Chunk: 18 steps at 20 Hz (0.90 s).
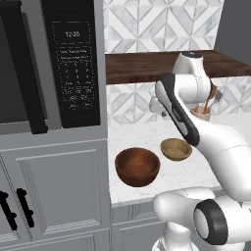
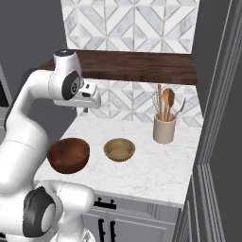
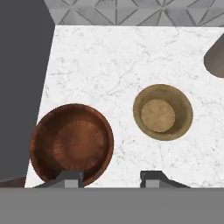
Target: Pick up the bowls on the counter and stack them on top of one another in the open cabinet. Place the smaller bowl on top of the larger bowl.
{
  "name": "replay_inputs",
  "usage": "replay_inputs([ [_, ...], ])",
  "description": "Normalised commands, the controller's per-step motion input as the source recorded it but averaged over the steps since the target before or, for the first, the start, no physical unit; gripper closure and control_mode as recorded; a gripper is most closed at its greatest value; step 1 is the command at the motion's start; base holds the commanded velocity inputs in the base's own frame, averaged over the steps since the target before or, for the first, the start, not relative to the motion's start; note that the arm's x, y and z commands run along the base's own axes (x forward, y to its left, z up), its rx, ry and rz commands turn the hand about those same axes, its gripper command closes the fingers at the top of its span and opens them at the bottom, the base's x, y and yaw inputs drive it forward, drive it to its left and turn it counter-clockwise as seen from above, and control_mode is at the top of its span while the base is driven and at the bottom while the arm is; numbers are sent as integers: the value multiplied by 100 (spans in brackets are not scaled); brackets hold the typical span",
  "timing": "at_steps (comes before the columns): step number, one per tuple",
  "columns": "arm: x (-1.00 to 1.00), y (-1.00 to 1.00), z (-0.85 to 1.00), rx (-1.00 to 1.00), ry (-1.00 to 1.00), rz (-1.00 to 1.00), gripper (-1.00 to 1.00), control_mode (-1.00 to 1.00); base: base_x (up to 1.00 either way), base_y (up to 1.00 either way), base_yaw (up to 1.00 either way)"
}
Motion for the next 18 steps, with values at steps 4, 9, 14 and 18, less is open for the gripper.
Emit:
replay_inputs([
  [4, -3, -65, -21, 3, 0, -14, -100, -100, 0, 0, 0],
  [9, 0, -100, -51, 7, 1, -28, -100, -100, 0, 0, 0],
  [14, 9, -95, -61, 20, 1, -17, -100, -100, 0, 0, 0],
  [18, 31, -49, -58, 15, 5, -13, -100, -100, 0, 0, 0],
])
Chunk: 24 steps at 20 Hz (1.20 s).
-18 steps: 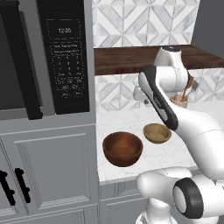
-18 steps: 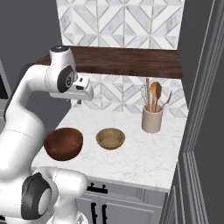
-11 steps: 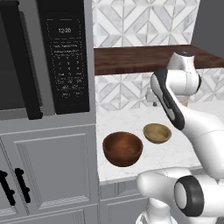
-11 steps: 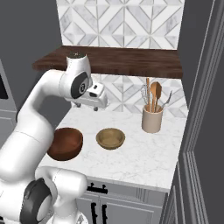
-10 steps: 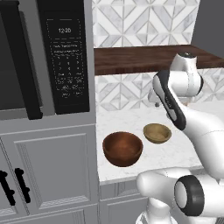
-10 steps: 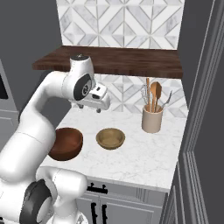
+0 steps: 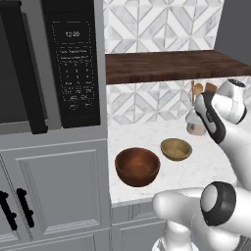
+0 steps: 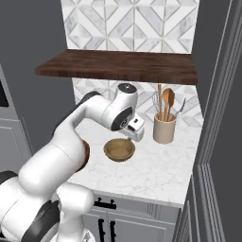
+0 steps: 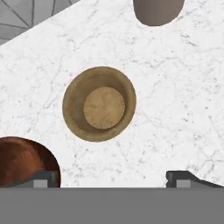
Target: Pick up the bowls on the counter and stack them on top of one another in the open cabinet. Place the smaller bowl on top of the larger bowl.
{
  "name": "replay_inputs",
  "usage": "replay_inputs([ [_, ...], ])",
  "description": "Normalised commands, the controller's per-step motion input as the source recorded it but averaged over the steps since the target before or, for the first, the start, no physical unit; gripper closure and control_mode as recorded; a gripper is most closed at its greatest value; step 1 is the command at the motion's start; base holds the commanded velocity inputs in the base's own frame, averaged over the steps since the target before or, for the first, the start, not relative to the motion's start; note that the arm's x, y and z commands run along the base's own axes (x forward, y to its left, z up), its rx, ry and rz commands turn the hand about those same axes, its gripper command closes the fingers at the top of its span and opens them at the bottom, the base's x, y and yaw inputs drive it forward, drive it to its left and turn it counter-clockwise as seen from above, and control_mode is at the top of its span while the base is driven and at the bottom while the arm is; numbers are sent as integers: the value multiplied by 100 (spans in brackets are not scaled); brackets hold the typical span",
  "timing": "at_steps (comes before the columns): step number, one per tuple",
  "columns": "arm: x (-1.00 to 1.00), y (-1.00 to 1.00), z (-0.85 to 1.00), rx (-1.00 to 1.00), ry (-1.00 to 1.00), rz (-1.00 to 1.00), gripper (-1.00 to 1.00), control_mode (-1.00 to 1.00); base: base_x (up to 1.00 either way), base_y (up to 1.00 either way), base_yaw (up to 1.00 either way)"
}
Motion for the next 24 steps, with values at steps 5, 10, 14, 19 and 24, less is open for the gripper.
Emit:
replay_inputs([
  [5, 34, -12, -73, 5, 8, -16, -100, -100, 0, 0, 0],
  [10, 10, -1, -76, 7, 11, -12, -100, -100, 0, 0, 0],
  [14, 0, 0, -55, 6, 8, -4, -100, -100, 0, 0, 0],
  [19, 2, 0, -35, 3, 0, 0, -100, -100, 0, 0, 0],
  [24, 17, 0, -13, 0, -3, 0, -100, -100, 0, 0, 0],
])
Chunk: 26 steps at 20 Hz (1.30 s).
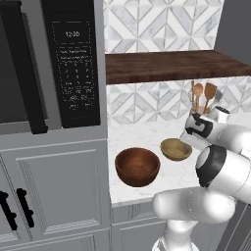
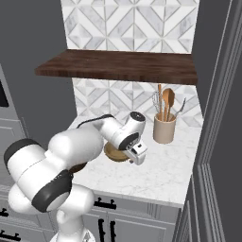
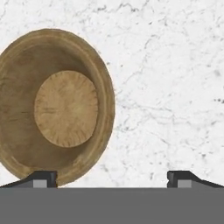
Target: Pick up the bowls on the counter and stack them on top of one another in the open cabinet. Place the smaller bowl on top of the larger bowl.
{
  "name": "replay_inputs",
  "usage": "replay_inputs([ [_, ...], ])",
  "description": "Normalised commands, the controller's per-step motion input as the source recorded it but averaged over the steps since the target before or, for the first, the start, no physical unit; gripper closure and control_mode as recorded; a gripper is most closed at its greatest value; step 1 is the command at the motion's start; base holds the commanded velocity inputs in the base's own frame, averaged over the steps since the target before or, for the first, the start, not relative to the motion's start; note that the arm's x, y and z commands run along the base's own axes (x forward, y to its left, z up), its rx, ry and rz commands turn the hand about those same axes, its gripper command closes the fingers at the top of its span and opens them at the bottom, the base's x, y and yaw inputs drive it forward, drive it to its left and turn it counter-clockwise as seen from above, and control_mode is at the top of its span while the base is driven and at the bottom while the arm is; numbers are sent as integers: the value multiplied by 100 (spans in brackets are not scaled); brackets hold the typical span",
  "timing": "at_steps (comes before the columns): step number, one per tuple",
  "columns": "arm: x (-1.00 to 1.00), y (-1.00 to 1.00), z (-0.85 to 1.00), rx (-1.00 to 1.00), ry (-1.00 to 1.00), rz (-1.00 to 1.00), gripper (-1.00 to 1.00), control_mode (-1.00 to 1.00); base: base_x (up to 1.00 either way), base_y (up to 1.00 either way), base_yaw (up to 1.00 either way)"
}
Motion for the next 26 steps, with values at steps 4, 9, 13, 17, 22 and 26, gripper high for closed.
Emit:
replay_inputs([
  [4, 24, 0, -25, 0, -1, 0, -100, -100, 0, 0, 0],
  [9, 26, 0, -28, 0, 0, 0, -100, -100, 0, 0, 0],
  [13, 35, 0, -21, 0, 0, 0, -100, -100, 0, 0, 0],
  [17, 30, 0, -17, 0, 0, 0, -100, -100, 0, 0, 0],
  [22, 8, 0, -14, 0, 0, 0, 100, -100, 0, 0, 0],
  [26, 0, 0, 0, 0, 0, 0, 100, -100, 0, 0, 0],
])
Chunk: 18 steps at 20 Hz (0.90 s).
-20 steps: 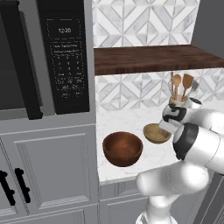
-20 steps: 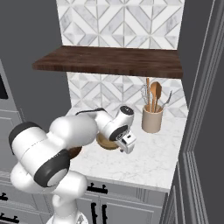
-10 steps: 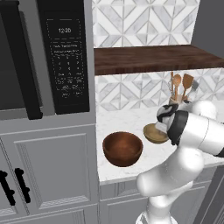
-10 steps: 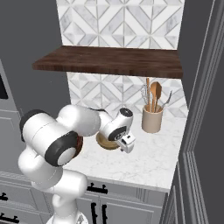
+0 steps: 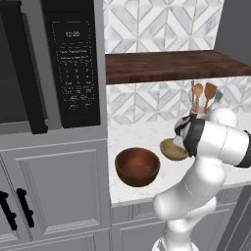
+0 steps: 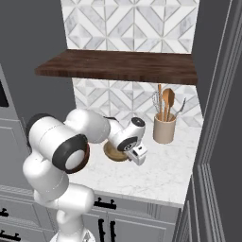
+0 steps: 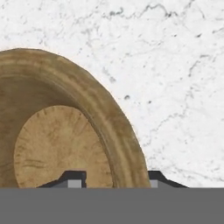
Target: Pick up the bowls on the counter and stack them on top of one another in the open cabinet. Place the smaller bowl on top of the larger bowl.
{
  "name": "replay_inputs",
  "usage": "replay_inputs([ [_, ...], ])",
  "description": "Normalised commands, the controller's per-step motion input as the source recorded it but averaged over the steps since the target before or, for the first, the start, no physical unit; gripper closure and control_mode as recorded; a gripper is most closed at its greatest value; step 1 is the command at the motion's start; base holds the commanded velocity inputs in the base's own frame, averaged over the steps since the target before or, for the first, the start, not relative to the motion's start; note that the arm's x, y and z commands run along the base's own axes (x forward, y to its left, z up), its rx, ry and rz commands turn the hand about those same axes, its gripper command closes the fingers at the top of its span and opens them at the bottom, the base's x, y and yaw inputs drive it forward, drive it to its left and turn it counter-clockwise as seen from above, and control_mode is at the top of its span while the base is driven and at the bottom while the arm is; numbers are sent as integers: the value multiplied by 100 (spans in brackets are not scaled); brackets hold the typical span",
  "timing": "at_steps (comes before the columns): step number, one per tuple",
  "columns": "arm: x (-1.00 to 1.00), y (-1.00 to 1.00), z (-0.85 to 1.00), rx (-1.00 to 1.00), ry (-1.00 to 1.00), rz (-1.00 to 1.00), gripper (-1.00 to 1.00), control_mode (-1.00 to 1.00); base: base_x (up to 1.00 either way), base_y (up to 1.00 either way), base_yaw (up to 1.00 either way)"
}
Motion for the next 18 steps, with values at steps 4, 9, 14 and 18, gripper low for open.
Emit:
replay_inputs([
  [4, 0, 0, 9, 0, 0, 0, 100, -100, 0, 0, 0],
  [9, -6, 1, 57, 3, -4, 0, 100, -100, 0, 0, 0],
  [14, -27, 5, 100, 10, -11, 2, 100, -100, 0, 0, 0],
  [18, -44, 47, 79, 5, -2, 10, 100, -100, 0, 0, 0],
])
